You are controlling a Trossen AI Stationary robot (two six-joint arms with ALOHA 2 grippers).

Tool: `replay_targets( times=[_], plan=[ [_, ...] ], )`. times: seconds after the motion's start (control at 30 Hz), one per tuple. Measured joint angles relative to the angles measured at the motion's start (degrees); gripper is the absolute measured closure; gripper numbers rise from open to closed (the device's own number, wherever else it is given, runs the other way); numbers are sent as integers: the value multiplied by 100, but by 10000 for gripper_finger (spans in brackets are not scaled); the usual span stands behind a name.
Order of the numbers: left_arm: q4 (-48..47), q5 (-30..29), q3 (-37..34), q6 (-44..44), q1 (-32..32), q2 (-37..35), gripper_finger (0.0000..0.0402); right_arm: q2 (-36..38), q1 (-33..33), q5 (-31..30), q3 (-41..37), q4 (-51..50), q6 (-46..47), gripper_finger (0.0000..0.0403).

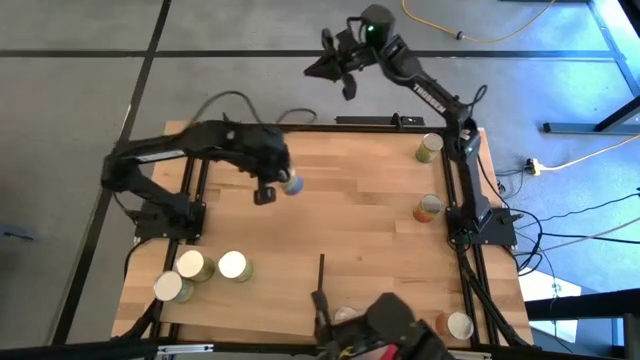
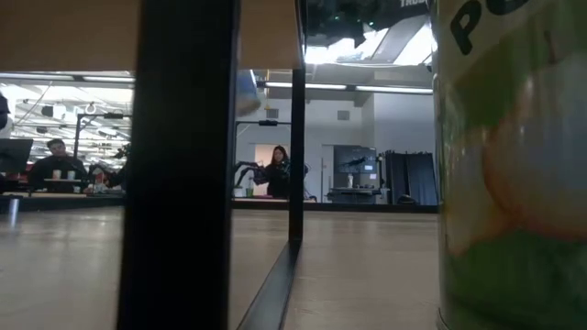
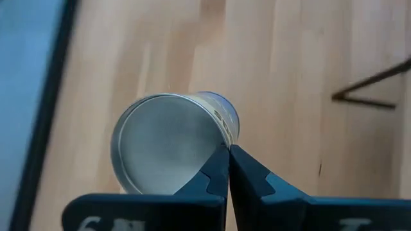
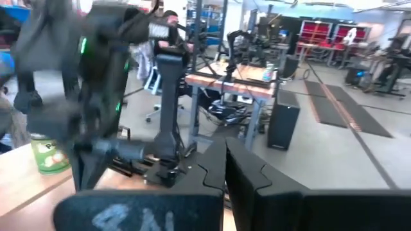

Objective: Pick and place cans onto a shelf
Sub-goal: Put the canned peas on the shelf

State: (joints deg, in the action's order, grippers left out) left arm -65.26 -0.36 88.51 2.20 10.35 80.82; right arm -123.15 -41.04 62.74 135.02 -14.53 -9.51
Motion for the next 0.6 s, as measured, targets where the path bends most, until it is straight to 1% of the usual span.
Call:
replay_targets(
  times=[0.13, 0.23, 0.3, 0.37, 0.6],
  plan=[
    [-71, -28, 0, -35, 11, 569, 401, 242, -185, 4, 0, -286, -23, 393],
    [93, -55, -2, -29, 4, 881, 401, 350, -257, 1, 0, -444, -18, 393],
    [207, -183, -1, -7, 7, 1076, 401, 400, -300, 30, 0, -531, -38, 393],
    [188, -249, 0, -9, 50, 1296, 401, 448, -309, 30, 0, -566, -130, 393],
    [237, -138, -2, 131, 94, 1931, 401, 639, -321, 6, 0, -1030, -607, 393]
  ],
)
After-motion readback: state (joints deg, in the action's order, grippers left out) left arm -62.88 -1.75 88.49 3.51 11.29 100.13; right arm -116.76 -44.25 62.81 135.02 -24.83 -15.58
